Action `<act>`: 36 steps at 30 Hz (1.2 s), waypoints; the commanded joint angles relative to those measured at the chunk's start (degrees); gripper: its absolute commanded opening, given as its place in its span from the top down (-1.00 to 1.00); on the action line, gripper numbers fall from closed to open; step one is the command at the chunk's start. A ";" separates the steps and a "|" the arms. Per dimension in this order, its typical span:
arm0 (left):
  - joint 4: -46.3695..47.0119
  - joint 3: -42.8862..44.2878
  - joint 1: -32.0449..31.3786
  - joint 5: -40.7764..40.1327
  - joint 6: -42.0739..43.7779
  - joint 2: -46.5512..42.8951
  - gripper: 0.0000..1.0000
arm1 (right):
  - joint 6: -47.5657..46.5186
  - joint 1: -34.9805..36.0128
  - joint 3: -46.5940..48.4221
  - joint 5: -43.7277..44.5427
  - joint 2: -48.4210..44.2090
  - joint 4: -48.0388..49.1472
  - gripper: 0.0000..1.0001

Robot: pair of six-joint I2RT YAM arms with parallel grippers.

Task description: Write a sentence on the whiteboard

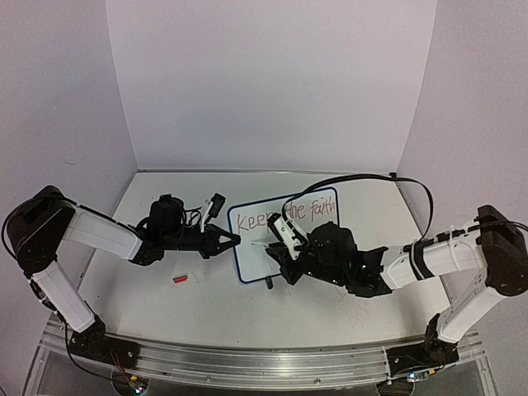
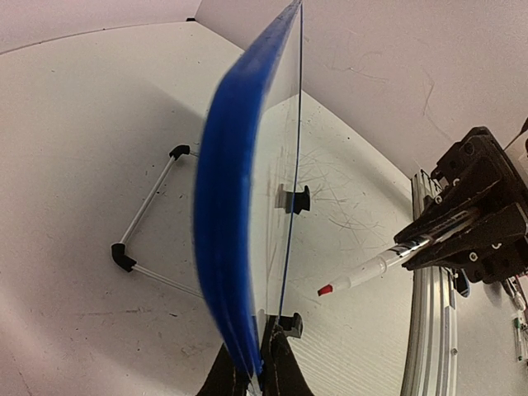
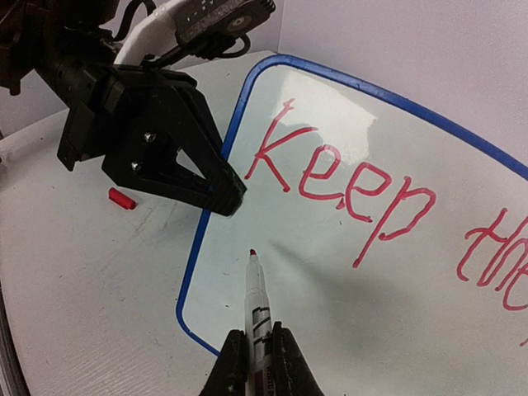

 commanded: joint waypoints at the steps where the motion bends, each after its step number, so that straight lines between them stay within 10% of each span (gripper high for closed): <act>1: -4.36 0.93 0.96 -9.56 3.37 1.38 1.00 | 0.71 0.23 3.12 -0.37 1.13 1.05 1.00; 36: -4.36 0.30 0.91 -9.68 3.90 0.21 1.00 | 3.09 0.61 6.85 4.06 6.90 -1.35 1.00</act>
